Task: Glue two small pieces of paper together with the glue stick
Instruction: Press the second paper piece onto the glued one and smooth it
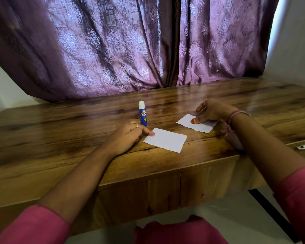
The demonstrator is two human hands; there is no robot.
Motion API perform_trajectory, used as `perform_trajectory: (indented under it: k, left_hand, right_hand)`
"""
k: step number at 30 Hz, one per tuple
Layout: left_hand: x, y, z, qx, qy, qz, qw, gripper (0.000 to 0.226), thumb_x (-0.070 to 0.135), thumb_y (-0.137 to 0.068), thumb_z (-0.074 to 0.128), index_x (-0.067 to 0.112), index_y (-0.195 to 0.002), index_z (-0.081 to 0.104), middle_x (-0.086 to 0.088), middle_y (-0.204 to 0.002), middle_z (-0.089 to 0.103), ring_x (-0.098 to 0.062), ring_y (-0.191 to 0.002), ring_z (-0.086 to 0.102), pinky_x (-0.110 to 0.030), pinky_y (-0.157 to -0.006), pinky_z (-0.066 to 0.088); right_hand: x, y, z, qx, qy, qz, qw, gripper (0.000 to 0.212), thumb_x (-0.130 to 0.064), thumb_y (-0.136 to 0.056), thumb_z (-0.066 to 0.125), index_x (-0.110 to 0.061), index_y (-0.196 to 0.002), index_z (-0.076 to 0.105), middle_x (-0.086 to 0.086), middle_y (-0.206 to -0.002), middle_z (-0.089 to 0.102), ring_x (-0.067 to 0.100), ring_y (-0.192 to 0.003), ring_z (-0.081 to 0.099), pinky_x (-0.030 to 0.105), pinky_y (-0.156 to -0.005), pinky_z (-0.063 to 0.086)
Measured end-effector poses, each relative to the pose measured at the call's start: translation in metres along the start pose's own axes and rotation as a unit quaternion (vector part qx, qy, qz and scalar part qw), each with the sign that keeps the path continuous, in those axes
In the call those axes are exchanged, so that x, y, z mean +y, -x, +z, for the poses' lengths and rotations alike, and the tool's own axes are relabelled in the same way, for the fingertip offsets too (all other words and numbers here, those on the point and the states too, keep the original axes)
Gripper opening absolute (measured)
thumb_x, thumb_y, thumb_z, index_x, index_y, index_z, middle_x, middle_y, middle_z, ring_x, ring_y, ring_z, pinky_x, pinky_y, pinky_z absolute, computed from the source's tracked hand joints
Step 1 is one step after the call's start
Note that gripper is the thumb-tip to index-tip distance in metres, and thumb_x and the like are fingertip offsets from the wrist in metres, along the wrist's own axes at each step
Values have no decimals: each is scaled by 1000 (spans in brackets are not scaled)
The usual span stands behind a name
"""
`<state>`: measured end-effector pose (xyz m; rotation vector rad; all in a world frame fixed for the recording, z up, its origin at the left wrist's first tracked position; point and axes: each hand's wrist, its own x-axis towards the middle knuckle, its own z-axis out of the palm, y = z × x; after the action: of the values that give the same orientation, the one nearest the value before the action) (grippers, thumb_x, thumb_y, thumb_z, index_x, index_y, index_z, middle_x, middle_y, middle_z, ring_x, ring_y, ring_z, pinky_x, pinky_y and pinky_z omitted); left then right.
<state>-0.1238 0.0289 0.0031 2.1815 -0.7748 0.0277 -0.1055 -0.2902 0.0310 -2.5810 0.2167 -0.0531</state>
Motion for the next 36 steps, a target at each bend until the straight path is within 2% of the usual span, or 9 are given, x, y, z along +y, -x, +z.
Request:
perform_trajectory:
  k: [5, 9, 12, 16, 20, 24, 28, 32, 36]
  left_hand:
    - [1, 0, 0, -15, -23, 23, 999, 40, 27, -87, 34, 42, -86, 71, 11, -63, 38, 0, -55, 44, -26, -58, 30]
    - [-1, 0, 0, -21, -22, 26, 999, 40, 35, -82, 34, 41, -88, 73, 10, -62, 37, -5, -55, 40, -27, -57, 28]
    - [-2, 0, 0, -24, -17, 30, 999, 39, 39, -81, 35, 44, -88, 73, 12, -56, 44, -4, -54, 42, -28, -57, 29]
    - [-3, -1, 2, -44, -2, 28, 999, 38, 39, -78, 36, 45, -89, 72, 24, -52, 53, -1, -52, 44, -31, -58, 30]
    - [-1, 0, 5, -64, 17, 35, 997, 40, 45, -74, 36, 40, -92, 71, 17, -47, 50, -1, -49, 43, -32, -59, 33]
    - [1, 1, 6, -62, 36, 46, 996, 37, 34, -82, 36, 36, -97, 69, 13, -45, 44, -3, -49, 39, -29, -58, 33]
    - [2, -1, 2, 19, 41, 31, 998, 41, 28, -84, 33, 33, -101, 70, 12, -44, 40, -6, -49, 38, -22, -51, 30]
    - [4, -3, 2, 32, -13, 21, 999, 37, 18, -93, 37, 25, -99, 72, 22, -52, 53, 9, -55, 48, -8, -52, 31]
    - [4, -3, 2, 10, -44, 8, 999, 41, 15, -96, 36, 36, -93, 71, 16, -64, 42, 10, -61, 48, -22, -60, 32]
  right_hand:
    - [1, 0, -1, -24, 0, -30, 999, 37, -32, -68, 84, -15, -99, 73, -8, -82, 65, 8, -75, 57, 24, -64, 44]
    - [3, 4, 0, -32, -35, -40, 998, 35, -31, -69, 83, -13, -97, 74, -4, -86, 69, 12, -81, 60, 25, -72, 46]
    - [6, 5, 3, -15, -58, -39, 997, 39, -39, -63, 86, -14, -90, 73, -6, -84, 69, 8, -77, 60, 22, -67, 43]
    - [5, 4, 3, -22, -30, -43, 998, 43, -40, -58, 87, -21, -92, 70, -6, -91, 67, 10, -83, 59, 26, -75, 45]
    - [2, 3, -1, -46, -20, -43, 998, 47, -37, -58, 88, -19, -97, 71, -4, -94, 69, 15, -88, 63, 30, -81, 51]
    - [-4, 1, -4, -60, 26, -37, 997, 55, -38, -61, 87, -14, -107, 69, 1, -104, 69, 23, -99, 62, 40, -97, 49]
    - [-7, -1, -7, -77, 50, -33, 995, 53, -40, -61, 85, -16, -106, 70, -1, -103, 69, 22, -100, 61, 41, -101, 46]
    - [-7, -1, -10, -91, 41, -43, 994, 48, -38, -63, 85, -18, -104, 70, -2, -100, 70, 17, -92, 62, 30, -84, 48]
    - [-7, 1, -13, -114, 23, -51, 992, 50, -35, -67, 83, -15, -110, 68, 0, -104, 69, 19, -96, 63, 24, -77, 48]
